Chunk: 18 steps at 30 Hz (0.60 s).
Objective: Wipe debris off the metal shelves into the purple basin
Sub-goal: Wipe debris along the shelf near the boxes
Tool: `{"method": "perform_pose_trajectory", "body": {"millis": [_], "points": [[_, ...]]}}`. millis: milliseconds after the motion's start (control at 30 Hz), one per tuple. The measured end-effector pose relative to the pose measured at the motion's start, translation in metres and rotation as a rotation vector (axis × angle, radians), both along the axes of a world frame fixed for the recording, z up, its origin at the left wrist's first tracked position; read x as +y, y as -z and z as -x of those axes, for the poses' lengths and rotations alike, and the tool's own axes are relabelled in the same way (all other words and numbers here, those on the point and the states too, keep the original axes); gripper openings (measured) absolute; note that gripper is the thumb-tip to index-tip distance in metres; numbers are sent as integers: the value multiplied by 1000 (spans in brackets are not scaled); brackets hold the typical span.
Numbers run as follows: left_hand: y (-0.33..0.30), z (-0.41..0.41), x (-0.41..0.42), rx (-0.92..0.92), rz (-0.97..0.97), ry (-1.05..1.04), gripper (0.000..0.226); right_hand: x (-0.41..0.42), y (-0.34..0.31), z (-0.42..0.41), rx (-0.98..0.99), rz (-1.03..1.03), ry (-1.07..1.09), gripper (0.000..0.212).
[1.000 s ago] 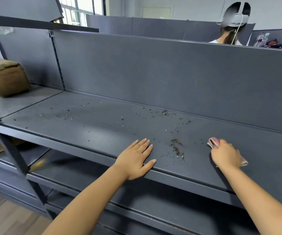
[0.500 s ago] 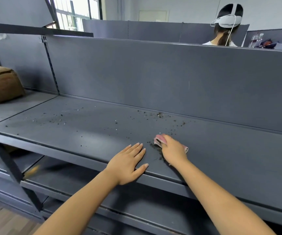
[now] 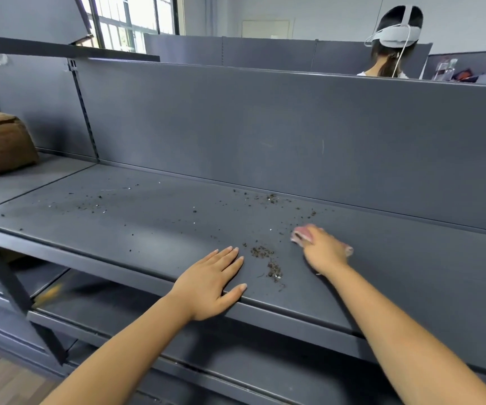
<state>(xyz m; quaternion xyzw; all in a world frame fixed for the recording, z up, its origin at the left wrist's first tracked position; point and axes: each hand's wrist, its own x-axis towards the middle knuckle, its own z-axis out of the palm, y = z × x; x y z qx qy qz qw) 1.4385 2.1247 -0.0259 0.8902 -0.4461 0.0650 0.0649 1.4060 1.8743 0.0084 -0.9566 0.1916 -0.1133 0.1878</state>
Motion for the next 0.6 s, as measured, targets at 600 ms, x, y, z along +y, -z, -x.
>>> {"method": "perform_pose_trajectory", "body": {"millis": [600], "points": [[5, -2, 0, -17, 45, -18, 106, -83, 6, -8, -2, 32, 260, 31]]}}
